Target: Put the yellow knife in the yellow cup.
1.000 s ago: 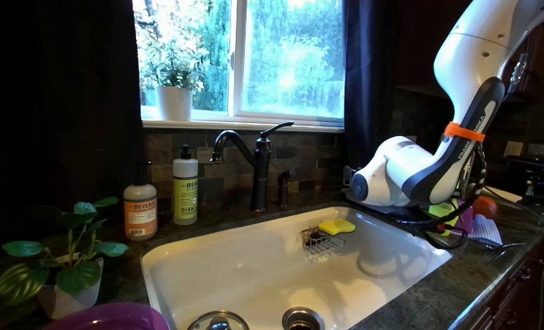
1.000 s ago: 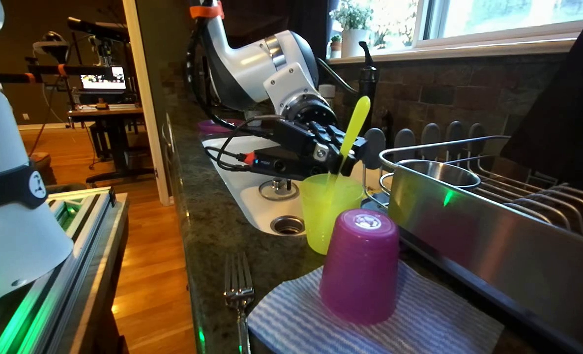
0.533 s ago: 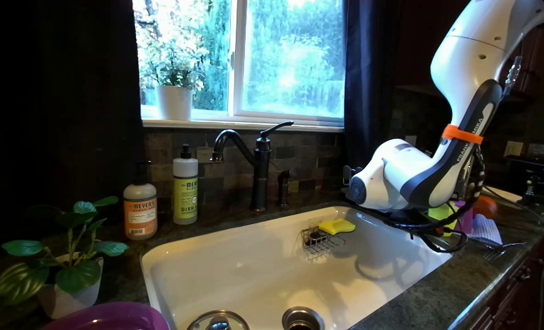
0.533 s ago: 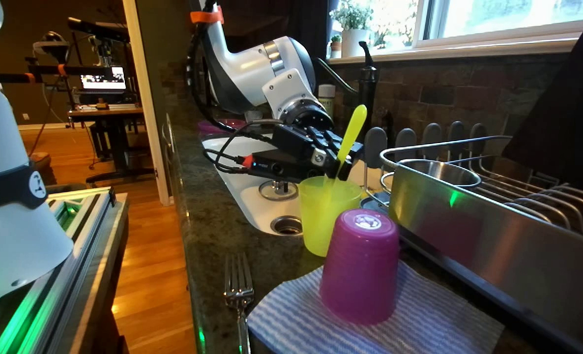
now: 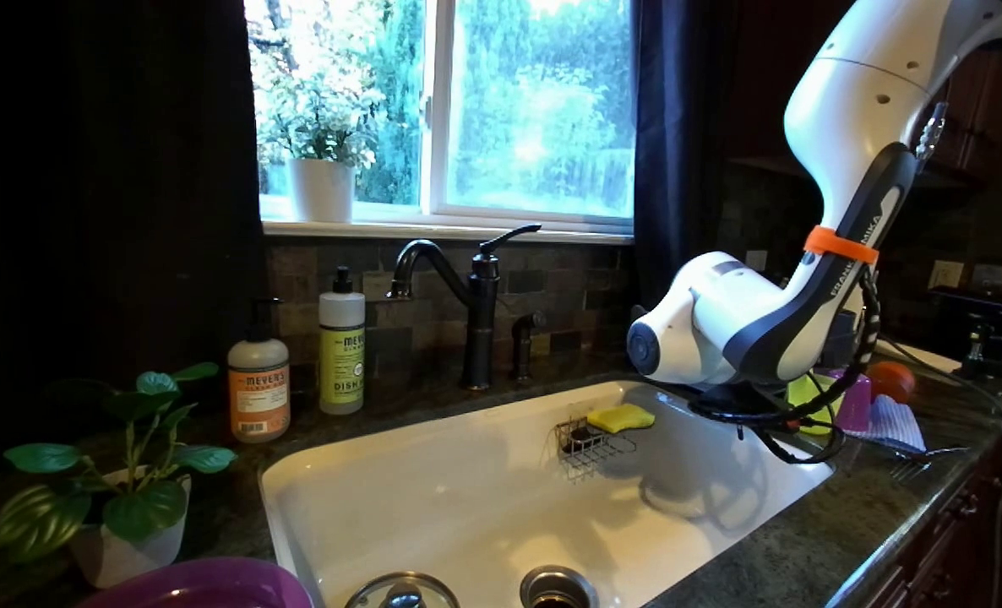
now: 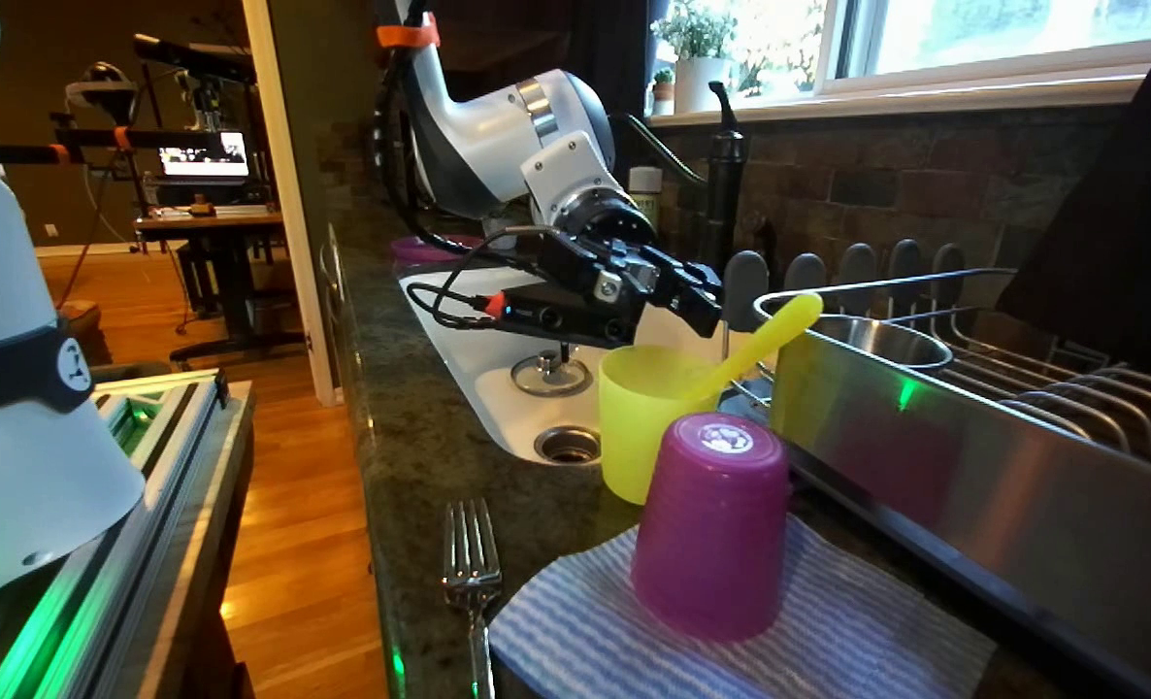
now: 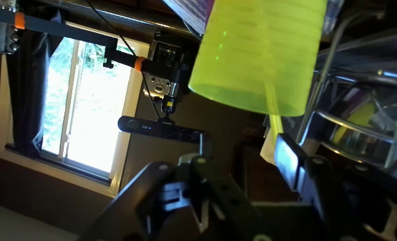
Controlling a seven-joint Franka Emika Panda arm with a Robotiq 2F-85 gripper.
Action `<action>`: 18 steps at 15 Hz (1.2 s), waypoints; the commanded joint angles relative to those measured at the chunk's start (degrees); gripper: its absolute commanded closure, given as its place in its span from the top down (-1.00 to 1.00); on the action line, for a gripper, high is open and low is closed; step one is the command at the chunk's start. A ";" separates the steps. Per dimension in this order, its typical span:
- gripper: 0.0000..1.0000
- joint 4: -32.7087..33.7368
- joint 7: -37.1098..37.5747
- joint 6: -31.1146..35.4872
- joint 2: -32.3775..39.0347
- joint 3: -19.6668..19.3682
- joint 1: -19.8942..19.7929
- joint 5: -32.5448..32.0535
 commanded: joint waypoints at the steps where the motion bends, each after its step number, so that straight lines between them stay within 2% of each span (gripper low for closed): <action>1: 0.66 0.18 -0.13 -0.64 -0.27 0.04 0.39 -0.33; 3: 0.96 -1.33 -0.08 -1.70 -2.57 0.40 0.69 0.14; 4: 1.00 -2.51 -0.41 -2.32 -4.29 0.72 0.95 0.37; 12: 1.00 -13.61 -8.59 -8.49 -24.09 7.31 6.13 0.70; 15: 1.00 -16.11 -11.26 0.54 -33.18 7.44 6.72 1.12; 18: 1.00 -18.08 -15.15 10.00 -40.72 5.30 7.00 1.02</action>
